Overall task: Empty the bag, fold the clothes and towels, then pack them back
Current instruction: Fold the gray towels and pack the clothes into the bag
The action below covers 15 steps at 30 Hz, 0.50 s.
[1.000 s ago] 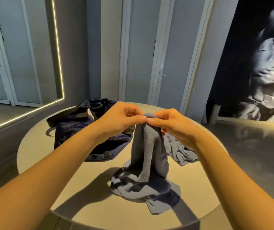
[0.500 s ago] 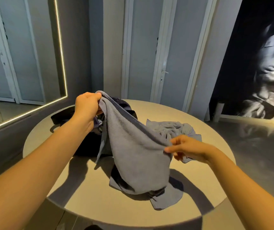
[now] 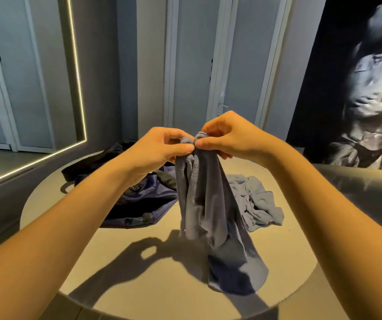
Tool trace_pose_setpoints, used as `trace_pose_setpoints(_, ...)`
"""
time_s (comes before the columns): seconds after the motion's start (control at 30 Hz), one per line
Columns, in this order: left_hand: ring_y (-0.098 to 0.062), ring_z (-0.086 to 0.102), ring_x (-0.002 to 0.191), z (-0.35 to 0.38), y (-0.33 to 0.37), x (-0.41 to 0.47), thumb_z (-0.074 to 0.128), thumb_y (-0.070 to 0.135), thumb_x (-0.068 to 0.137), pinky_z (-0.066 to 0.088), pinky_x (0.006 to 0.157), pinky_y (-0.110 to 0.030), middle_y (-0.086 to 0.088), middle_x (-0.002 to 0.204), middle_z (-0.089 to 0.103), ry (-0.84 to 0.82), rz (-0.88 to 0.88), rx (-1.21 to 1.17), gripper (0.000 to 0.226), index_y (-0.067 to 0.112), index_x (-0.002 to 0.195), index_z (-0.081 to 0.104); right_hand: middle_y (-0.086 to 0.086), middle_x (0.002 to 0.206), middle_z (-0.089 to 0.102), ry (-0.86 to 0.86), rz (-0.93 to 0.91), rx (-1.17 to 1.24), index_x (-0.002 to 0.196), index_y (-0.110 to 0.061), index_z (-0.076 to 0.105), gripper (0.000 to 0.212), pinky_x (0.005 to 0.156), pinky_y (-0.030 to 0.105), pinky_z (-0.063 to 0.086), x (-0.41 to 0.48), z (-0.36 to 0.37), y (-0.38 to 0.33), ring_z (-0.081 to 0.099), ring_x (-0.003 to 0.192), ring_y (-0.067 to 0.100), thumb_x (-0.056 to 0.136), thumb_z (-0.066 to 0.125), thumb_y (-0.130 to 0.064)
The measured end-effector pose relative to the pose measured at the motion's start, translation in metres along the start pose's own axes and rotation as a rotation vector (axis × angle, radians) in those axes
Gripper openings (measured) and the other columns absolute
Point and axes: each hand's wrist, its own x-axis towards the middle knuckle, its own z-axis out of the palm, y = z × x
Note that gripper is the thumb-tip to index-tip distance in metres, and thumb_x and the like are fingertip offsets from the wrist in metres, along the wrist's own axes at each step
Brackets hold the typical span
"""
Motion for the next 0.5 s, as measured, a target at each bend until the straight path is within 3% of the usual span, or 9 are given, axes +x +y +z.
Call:
trace_pose_setpoints(0.1, -0.009, 0.069, 0.078, -0.002, -0.009, 0.001, 0.063, 0.018, 0.099, 0.057, 0.075, -0.021, -0.002, 0.083, 0.074, 0.045, -0.027, 0.011, 0.012, 0.015, 0.093, 0.073, 0.019, 0.077, 0.066, 0.007, 0.077, 0.088, 0.096, 0.002, 0.074, 0.030, 0.048, 0.019, 0.039, -0.008, 0.005, 0.014, 0.050, 0.055, 0.010, 0.094, 0.070, -0.028)
trace_pose_setpoints(0.17, -0.008, 0.068, 0.075, -0.004, -0.014, -0.001, 0.063, 0.016, 0.099, 0.055, 0.072, -0.020, -0.001, 0.081, 0.072, 0.070, -0.040, -0.015, 0.011, 0.013, 0.093, 0.073, 0.021, 0.076, 0.064, -0.025, 0.147, 0.190, 0.096, 0.006, 0.071, 0.033, 0.047, 0.019, 0.034, -0.015, 0.011, 0.025, 0.045, 0.058, 0.015, 0.093, 0.072, -0.027)
trace_pose_setpoints(0.3, -0.012, 0.073, 0.094, 0.003, -0.020, -0.003, 0.066, 0.019, 0.097, 0.061, 0.082, -0.027, 0.002, 0.101, 0.077, -0.010, -0.044, -0.036, 0.017, 0.019, 0.112, 0.073, 0.003, 0.081, 0.073, -0.004, 0.164, 0.287, 0.097, -0.007, 0.075, 0.020, 0.047, 0.015, 0.037, -0.024, 0.020, 0.037, 0.053, 0.061, 0.009, 0.095, 0.069, -0.026)
trace_pose_setpoints(0.37, -0.012, 0.073, 0.100, 0.011, -0.020, -0.005, 0.066, 0.018, 0.096, 0.060, 0.083, -0.023, 0.005, 0.105, 0.077, -0.103, -0.065, -0.057, 0.021, 0.024, 0.115, 0.071, -0.001, 0.083, 0.075, -0.004, 0.140, 0.292, 0.098, -0.014, 0.076, 0.014, 0.048, 0.015, 0.040, -0.024, 0.022, 0.035, 0.058, 0.063, 0.006, 0.095, 0.068, -0.024)
trace_pose_setpoints(0.5, -0.014, 0.072, 0.090, 0.018, -0.025, -0.009, 0.066, 0.015, 0.096, 0.059, 0.088, -0.030, -0.002, 0.095, 0.077, -0.117, -0.100, -0.033, 0.013, 0.011, 0.107, 0.073, 0.000, 0.079, 0.073, -0.027, 0.118, 0.271, 0.099, -0.009, 0.076, 0.017, 0.050, 0.015, 0.041, -0.024, 0.023, 0.028, 0.058, 0.059, 0.005, 0.093, 0.070, -0.024)
